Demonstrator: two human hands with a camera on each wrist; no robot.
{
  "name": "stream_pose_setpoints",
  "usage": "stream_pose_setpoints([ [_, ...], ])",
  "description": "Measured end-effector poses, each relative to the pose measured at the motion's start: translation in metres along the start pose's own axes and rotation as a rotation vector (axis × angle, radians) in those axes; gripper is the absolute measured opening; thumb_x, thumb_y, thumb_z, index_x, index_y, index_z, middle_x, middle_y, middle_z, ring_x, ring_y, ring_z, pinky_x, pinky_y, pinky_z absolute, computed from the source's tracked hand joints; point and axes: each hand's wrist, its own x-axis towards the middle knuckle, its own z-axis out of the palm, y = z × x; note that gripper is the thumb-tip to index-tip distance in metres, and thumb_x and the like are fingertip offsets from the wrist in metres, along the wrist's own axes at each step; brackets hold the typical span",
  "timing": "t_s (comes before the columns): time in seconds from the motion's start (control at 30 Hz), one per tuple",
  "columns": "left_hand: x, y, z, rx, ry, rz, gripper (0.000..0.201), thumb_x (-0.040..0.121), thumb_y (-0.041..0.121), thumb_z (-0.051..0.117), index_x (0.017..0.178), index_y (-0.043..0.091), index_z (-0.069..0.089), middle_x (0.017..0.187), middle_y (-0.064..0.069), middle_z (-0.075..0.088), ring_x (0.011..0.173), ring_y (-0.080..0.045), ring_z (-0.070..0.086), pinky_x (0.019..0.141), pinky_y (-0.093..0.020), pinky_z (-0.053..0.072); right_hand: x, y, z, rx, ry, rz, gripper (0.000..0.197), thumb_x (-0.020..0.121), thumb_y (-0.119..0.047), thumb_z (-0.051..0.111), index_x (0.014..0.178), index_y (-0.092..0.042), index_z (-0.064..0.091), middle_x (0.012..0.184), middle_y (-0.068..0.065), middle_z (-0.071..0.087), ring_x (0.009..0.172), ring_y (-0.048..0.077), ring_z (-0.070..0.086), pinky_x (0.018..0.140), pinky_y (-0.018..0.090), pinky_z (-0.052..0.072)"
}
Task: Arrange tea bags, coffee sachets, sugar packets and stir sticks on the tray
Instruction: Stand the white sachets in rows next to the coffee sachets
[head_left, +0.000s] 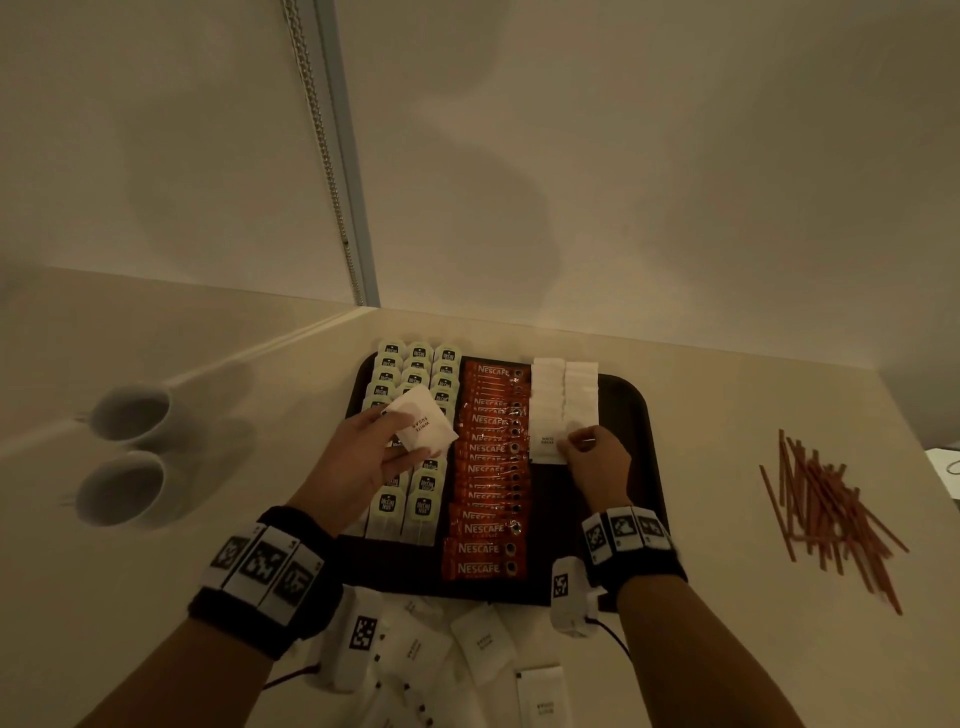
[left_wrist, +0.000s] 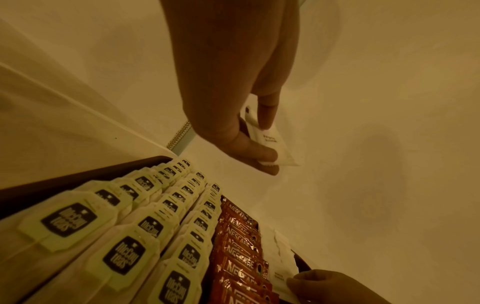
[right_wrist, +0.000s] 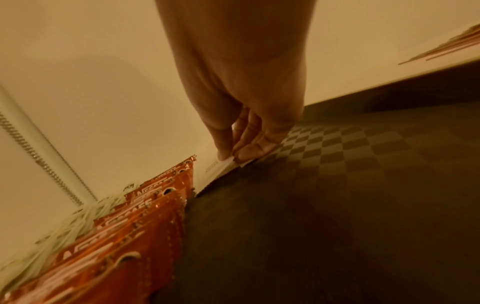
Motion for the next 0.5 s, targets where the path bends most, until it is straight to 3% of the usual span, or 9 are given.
stream_pose_setpoints([
  [0.1, 0.001, -0.001, 0.0, -0.009, 0.035, 0.002, 0.009, 0.095, 0.009, 0.053, 0.093, 0.004, 0.06, 0.108, -0.015, 0.062, 0.093, -0.027, 0.066, 0.062, -0.024, 0.059, 0.001, -0.001, 0.001, -0.035, 0.01, -0.014, 0.019, 0.084, -0.017, 0.069, 0.095, -0.006, 0.06, 0.092, 0.002, 0.058, 0.085, 0.012, 0.054, 0.069, 0.018, 0.043],
  [0.2, 0.002, -0.002, 0.001, 0.013, 0.035, 0.022, 0.012, 0.095, 0.012, 0.054, 0.093, 0.003, 0.062, 0.102, -0.013, 0.065, 0.094, -0.025, 0.066, 0.069, -0.024, 0.06, 0.003, 0.0, -0.001, -0.075, 0.019, -0.034, 0.016, 0.083, -0.017, 0.07, 0.09, -0.008, 0.058, 0.091, 0.005, 0.06, 0.084, 0.015, 0.057, 0.073, 0.025, 0.047],
  [0.3, 0.002, -0.003, 0.003, 0.044, 0.034, 0.054, 0.011, 0.093, 0.012, 0.057, 0.095, 0.005, 0.065, 0.101, -0.012, 0.068, 0.092, -0.023, 0.068, 0.069, -0.022, 0.059, -0.005, -0.014, -0.003, 0.012, 0.016, -0.122, 0.016, 0.084, -0.02, 0.068, 0.092, -0.009, 0.059, 0.09, 0.003, 0.062, 0.083, 0.014, 0.059, 0.072, 0.022, 0.05],
  [0.4, 0.002, -0.002, 0.007, 0.094, 0.047, 0.081, 0.011, 0.094, 0.014, 0.057, 0.099, 0.01, 0.065, 0.098, -0.009, 0.068, 0.087, -0.022, 0.068, 0.066, -0.024, 0.059, -0.034, -0.049, -0.005, 0.227, -0.227, -0.253, 0.018, 0.086, -0.032, 0.065, 0.091, -0.015, 0.06, 0.088, -0.005, 0.064, 0.08, 0.009, 0.063, 0.067, 0.017, 0.048],
  [0.5, 0.002, -0.001, 0.014, 0.186, 0.042, 0.125, 0.01, 0.094, 0.015, 0.058, 0.096, 0.013, 0.067, 0.093, -0.007, 0.069, 0.078, -0.019, 0.068, 0.062, -0.023, 0.058, -0.069, -0.079, -0.001, 0.393, -0.535, -0.295, 0.026, 0.083, -0.034, 0.066, 0.102, -0.017, 0.06, 0.099, -0.002, 0.066, 0.087, 0.007, 0.064, 0.073, 0.021, 0.054],
])
